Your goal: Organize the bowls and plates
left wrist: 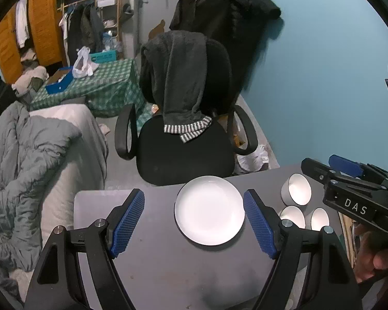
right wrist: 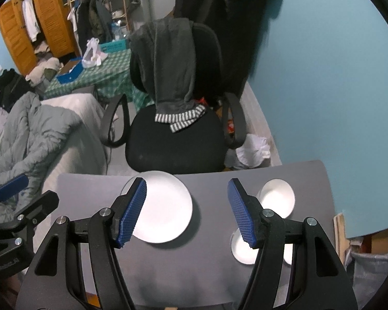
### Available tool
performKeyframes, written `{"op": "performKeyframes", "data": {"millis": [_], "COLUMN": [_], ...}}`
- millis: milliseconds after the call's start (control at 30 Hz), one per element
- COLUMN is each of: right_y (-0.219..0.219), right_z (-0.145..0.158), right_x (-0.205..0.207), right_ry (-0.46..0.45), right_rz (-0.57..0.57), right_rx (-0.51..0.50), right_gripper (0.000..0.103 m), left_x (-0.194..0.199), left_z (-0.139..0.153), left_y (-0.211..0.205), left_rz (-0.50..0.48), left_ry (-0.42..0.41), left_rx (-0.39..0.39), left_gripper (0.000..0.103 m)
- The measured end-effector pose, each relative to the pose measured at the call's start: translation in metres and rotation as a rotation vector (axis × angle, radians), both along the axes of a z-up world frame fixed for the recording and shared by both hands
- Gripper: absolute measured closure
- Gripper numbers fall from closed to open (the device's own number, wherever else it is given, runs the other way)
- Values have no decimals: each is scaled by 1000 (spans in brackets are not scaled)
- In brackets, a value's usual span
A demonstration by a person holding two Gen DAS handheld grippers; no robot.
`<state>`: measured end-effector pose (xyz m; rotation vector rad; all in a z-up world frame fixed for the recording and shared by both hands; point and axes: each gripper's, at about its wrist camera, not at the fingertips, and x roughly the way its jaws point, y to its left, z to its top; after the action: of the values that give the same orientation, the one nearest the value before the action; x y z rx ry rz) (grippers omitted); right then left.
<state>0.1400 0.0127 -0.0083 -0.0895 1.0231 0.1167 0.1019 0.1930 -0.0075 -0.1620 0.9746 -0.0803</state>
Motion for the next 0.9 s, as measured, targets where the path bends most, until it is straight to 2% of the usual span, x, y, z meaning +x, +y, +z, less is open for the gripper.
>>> {"op": "performKeyframes", "data": {"millis": [300,600,900], "right_y": [-17,-32,-50], "right_z": [15,28,37], "right_x": [-16,-28,-36], "right_ry": [-26,-41,-56], "right_rz": [-73,-129,-185], "right_rx": [-3,31,37], "right_gripper": [38,38,38], "left_x": [-7,-13,-15], "left_z": [15,34,40], "left_y": [-11,-31,-52], "left_rz": [-40,-110,-190], "left_ry": [-23,-64,-67], "left_rx": [-33,-18,-21], "left_gripper": [23,23,23]}}
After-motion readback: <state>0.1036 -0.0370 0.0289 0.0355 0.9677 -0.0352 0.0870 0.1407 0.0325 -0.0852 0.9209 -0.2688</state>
